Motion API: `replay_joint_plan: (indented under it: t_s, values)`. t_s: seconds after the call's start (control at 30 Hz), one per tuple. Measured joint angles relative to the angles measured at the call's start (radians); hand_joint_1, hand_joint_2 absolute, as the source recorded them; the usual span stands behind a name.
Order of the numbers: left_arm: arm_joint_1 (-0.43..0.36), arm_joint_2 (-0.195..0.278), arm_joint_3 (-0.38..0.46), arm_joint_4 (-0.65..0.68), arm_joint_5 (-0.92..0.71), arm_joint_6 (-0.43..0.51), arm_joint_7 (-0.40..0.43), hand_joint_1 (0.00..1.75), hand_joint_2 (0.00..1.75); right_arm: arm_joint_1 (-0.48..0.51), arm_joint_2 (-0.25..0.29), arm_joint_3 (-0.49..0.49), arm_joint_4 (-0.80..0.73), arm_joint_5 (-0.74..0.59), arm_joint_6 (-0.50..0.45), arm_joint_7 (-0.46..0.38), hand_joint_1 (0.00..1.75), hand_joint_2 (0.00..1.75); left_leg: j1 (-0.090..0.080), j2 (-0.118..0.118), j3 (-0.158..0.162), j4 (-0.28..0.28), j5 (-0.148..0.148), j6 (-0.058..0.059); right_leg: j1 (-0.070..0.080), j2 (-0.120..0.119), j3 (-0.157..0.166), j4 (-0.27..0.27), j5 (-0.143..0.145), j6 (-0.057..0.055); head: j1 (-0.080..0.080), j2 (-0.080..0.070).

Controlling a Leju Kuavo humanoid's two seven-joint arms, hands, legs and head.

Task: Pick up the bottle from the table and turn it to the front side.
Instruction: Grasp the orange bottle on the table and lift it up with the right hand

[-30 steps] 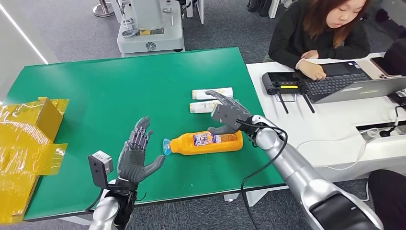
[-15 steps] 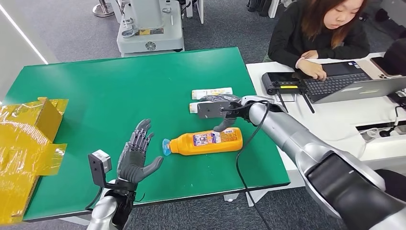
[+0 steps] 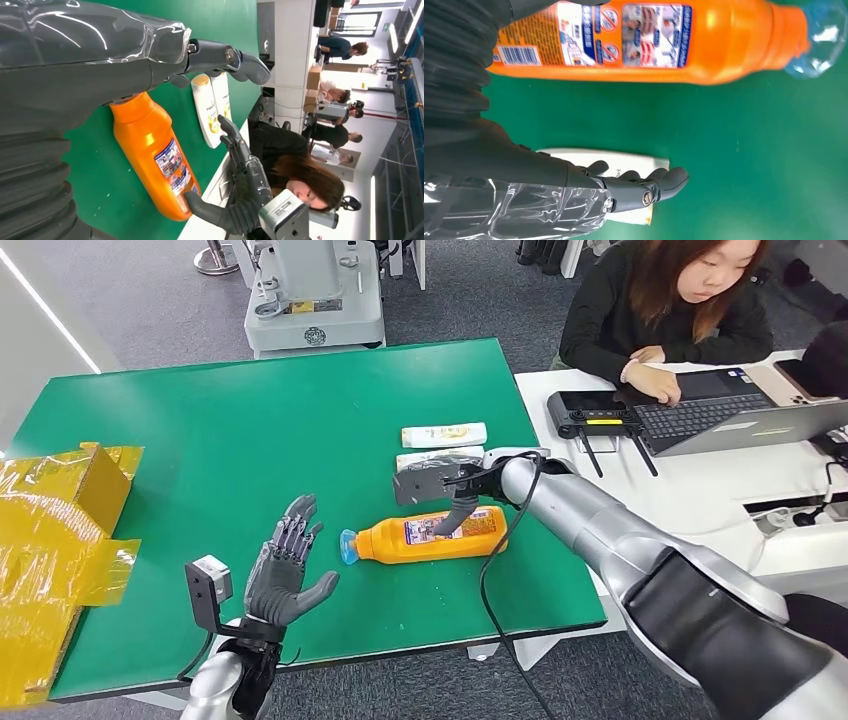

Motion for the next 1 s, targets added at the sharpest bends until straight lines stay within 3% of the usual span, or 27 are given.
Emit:
replay_joint_plan:
  t_s: [0.4, 1.0]
  values:
    - [-0.011, 0.0, 0.011, 0.025, 0.072, -0.074, 0.024, 0.0, 1.75, -0.029, 0.0, 0.147, 0.027, 0.046, 0.052, 0.041, 0.0, 1.75, 0.0, 0.0, 0.0, 0.0, 0.0, 0.0, 0.0, 0.0, 0.0, 0.0, 0.0, 0.0, 0.0, 0.0]
    - [-0.065, -0.019, 0.037, 0.08, 0.169, -0.155, 0.077, 0.0, 1.75, 0.008, 0.039, 0.308, 0.071, 0.107, 0.021, 0.082, 0.0, 1.75, 0.0, 0.0, 0.0, 0.0, 0.0, 0.0, 0.0, 0.0, 0.0, 0.0, 0.0, 0.0, 0.0, 0.0]
